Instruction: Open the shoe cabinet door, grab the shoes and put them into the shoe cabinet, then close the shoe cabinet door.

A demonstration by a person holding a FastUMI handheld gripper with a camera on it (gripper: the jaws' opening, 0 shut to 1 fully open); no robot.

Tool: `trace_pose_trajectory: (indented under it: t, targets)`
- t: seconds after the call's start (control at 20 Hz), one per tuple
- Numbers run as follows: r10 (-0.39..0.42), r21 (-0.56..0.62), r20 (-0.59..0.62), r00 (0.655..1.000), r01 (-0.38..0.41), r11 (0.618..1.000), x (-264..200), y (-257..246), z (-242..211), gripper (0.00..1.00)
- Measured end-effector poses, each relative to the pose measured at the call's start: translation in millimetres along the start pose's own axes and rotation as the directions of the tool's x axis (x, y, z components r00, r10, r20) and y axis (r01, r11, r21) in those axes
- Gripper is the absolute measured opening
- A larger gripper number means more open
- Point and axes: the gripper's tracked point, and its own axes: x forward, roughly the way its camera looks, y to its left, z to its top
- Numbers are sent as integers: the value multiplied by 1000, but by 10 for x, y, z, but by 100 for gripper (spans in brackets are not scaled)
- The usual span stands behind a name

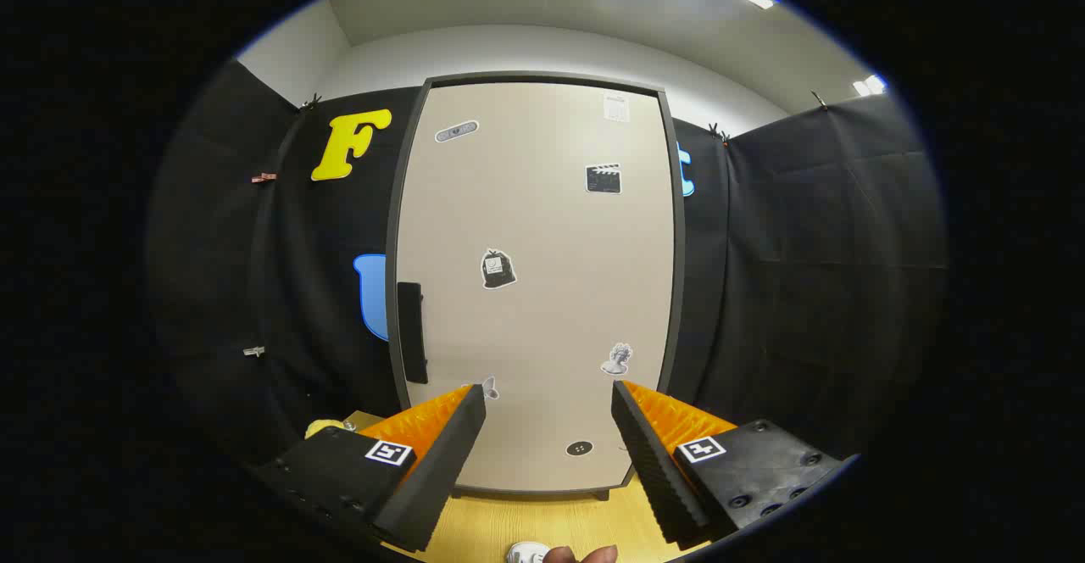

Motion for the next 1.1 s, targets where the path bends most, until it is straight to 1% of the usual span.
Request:
trace_pose_trajectory:
  t: [0.7,1.1]
  targets:
    - [3,-4,-3,1000,-3,1000,-15,28,30,97]
    - [12,14,-6,1000,-12,1000,24,104,49,97]
